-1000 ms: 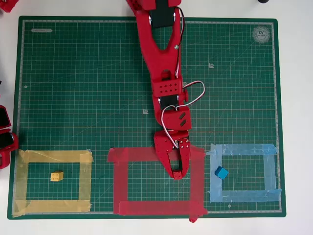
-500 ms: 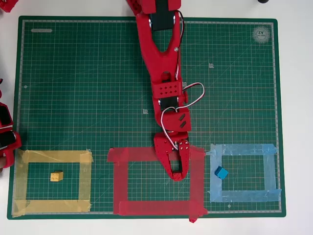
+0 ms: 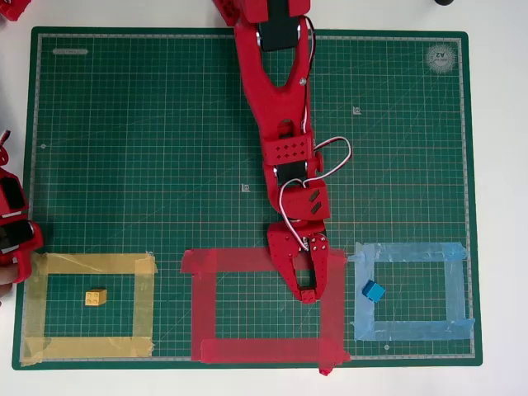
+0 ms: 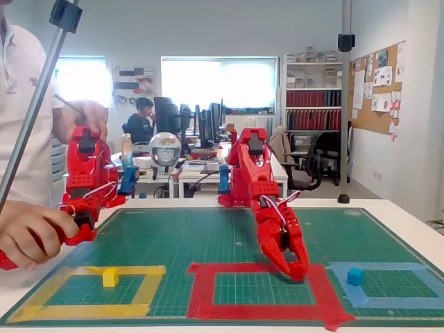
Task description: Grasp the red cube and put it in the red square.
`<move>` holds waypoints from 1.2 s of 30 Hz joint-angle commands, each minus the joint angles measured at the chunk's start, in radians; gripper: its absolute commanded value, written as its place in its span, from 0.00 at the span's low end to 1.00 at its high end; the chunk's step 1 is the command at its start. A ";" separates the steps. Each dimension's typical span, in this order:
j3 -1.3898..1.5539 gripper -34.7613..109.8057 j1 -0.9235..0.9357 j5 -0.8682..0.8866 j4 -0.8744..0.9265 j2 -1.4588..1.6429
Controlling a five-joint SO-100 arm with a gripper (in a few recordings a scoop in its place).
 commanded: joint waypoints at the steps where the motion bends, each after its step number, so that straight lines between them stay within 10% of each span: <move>1: -0.035 0.26 -0.017 -0.005 0.000 0.055; 36: 0.339 0.33 -0.015 0.002 0.017 0.416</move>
